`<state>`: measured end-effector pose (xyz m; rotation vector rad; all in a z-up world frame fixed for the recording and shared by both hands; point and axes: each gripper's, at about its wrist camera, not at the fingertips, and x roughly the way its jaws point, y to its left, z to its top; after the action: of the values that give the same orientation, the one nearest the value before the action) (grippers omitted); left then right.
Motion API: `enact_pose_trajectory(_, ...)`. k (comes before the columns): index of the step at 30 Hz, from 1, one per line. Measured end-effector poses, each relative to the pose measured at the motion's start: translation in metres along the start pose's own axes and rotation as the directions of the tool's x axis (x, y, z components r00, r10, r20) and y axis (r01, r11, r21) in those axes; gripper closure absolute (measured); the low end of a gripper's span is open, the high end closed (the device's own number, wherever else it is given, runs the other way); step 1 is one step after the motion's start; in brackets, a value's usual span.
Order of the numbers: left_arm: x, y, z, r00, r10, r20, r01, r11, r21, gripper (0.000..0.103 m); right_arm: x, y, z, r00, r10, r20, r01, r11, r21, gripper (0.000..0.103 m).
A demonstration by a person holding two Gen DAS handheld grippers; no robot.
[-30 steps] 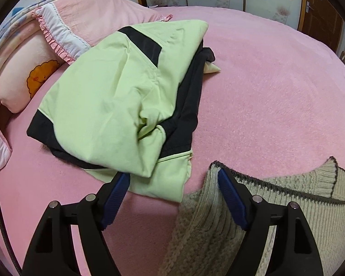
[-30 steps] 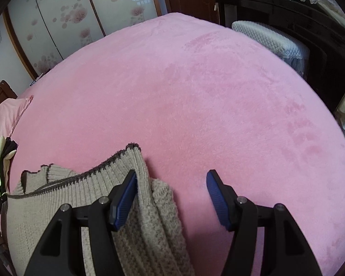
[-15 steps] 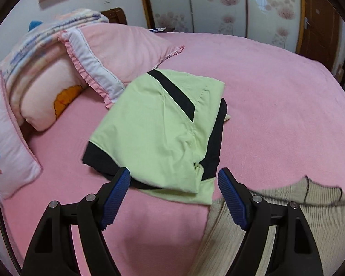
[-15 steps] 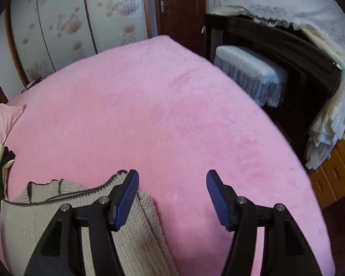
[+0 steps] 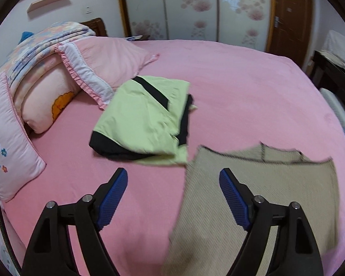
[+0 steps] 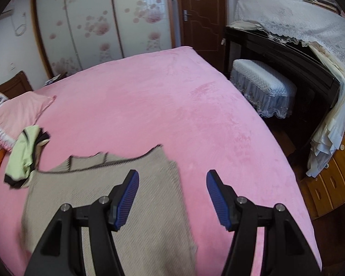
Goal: Fold large clothes
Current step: 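Lay the hem down over the collar and open both tools, then move the left tool to the side edge of the folded cardigan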
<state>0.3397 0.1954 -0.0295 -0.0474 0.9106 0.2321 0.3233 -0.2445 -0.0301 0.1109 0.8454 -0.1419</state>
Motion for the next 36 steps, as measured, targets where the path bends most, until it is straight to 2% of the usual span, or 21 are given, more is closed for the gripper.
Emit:
enact_pose_trajectory(7, -0.053, -0.025, -0.048, 0.994, -0.109, 0.006, 0.109, 0.993, 0.052, 0.021, -0.042, 0.027, -0.036, 0.999, 0.022, 0.03, -0.02, 0.997, -0.078, 0.045)
enact_pose_trajectory(10, -0.077, -0.028, -0.068, 0.985, -0.173, 0.005, 0.173, 0.985, 0.025, 0.021, -0.058, 0.04, -0.05, 0.998, 0.059, 0.029, -0.056, 0.994, -0.093, 0.05)
enact_pose_trajectory(12, -0.087, -0.028, -0.08, 0.979, -0.203, 0.015, 0.203, 0.979, -0.003, 0.013, -0.068, 0.048, -0.058, 0.996, 0.076, 0.049, -0.07, 0.991, -0.11, 0.052)
enact_pose_trajectory(16, -0.098, -0.025, -0.106, 0.974, -0.224, 0.039, 0.226, 0.972, -0.072, 0.011, -0.082, 0.069, -0.072, 0.99, 0.125, 0.067, -0.114, 0.982, -0.149, 0.052)
enact_pose_trajectory(22, -0.084, -0.027, -0.139, 0.977, -0.213, 0.024, 0.214, 0.969, -0.125, 0.011, -0.08, 0.098, -0.094, 0.98, 0.181, 0.083, -0.165, 0.972, -0.166, 0.059)
enact_pose_trajectory(26, -0.067, -0.027, -0.169, 0.982, -0.186, 0.018, 0.186, 0.968, -0.168, 0.011, -0.069, 0.114, -0.12, 0.98, 0.168, 0.107, -0.151, 0.977, -0.153, 0.061)
enact_pose_trajectory(30, -0.041, -0.027, -0.196, 0.988, -0.154, -0.01, 0.15, 0.974, -0.173, 0.011, -0.051, 0.124, -0.147, 0.981, 0.159, 0.106, -0.146, 0.981, -0.125, 0.061)
enact_pose_trajectory(33, -0.018, -0.021, -0.211, 0.981, -0.18, -0.074, 0.162, 0.966, -0.203, 0.011, -0.033, 0.129, -0.162, 0.985, 0.156, 0.073, -0.147, 0.982, -0.116, 0.067)
enact_pose_trajectory(36, 0.0, -0.013, -0.224, 0.966, -0.235, -0.104, 0.201, 0.944, -0.263, 0.011, -0.02, 0.132, -0.17, 0.988, 0.146, 0.048, -0.14, 0.983, -0.115, 0.071)
